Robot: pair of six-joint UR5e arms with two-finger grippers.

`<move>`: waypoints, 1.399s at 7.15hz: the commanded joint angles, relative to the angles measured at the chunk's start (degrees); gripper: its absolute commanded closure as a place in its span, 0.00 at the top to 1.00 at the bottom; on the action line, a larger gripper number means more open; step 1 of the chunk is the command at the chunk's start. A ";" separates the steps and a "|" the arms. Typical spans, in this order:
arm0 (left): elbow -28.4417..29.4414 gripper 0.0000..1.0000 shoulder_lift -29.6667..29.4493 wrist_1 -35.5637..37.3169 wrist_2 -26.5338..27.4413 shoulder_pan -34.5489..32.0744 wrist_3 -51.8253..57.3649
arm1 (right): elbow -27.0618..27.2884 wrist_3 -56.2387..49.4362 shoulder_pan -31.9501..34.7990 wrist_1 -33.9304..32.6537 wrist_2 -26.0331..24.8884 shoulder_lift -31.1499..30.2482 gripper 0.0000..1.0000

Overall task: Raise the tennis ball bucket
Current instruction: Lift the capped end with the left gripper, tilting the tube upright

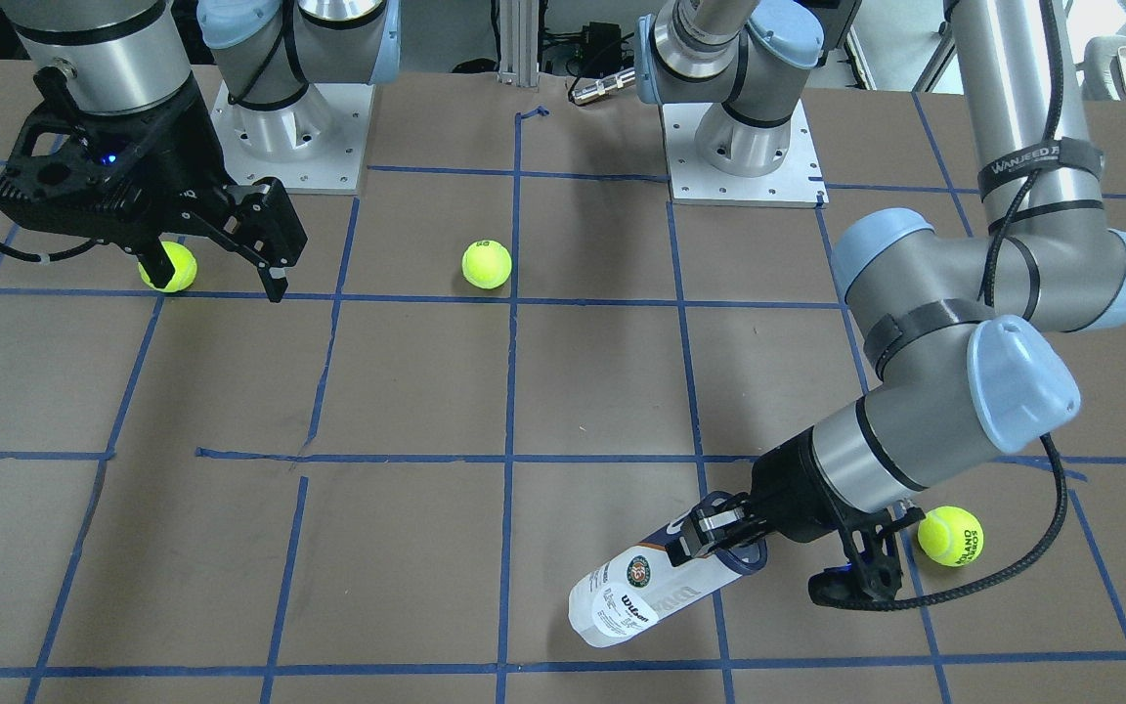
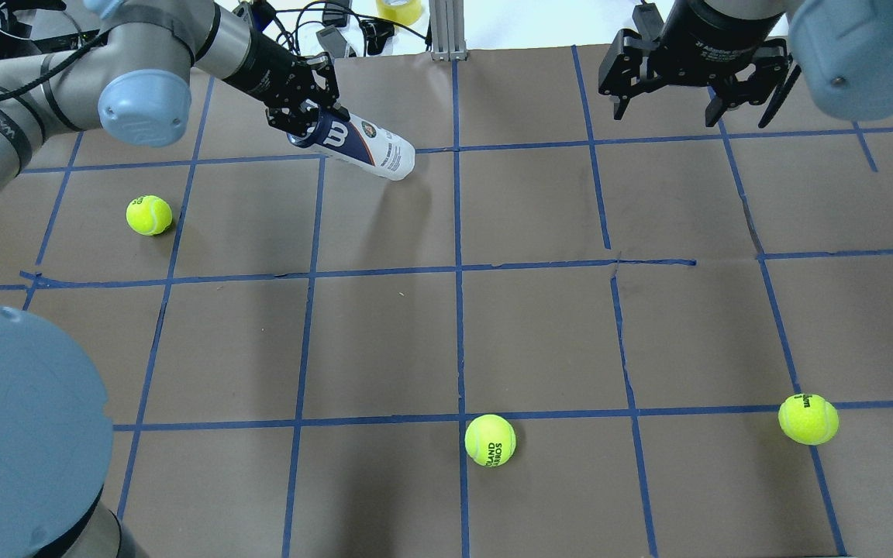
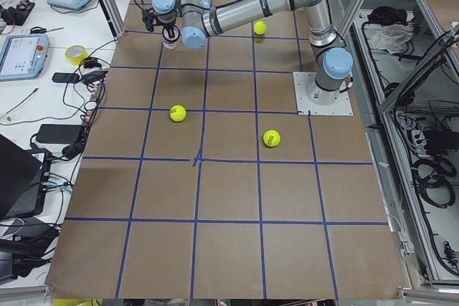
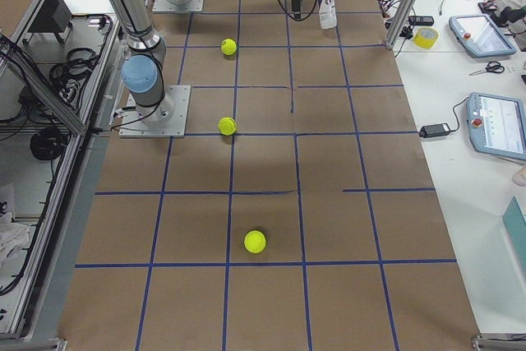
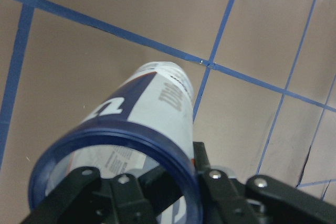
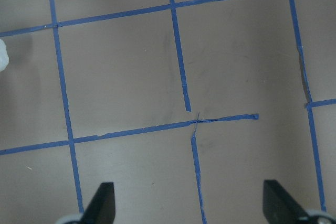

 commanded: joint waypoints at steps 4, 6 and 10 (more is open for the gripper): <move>5.46 0.00 -0.50 -5.83 20.68 -9.30 6.61 | 0.00 -0.09 0.00 0.00 0.09 0.00 1.00; 5.47 0.00 -0.42 -8.84 22.74 -10.91 12.42 | 0.00 -0.26 -0.09 0.00 0.00 0.00 1.00; 5.47 0.00 -0.59 -12.71 22.74 -12.05 12.79 | -0.09 0.26 0.18 0.00 -0.09 0.00 1.00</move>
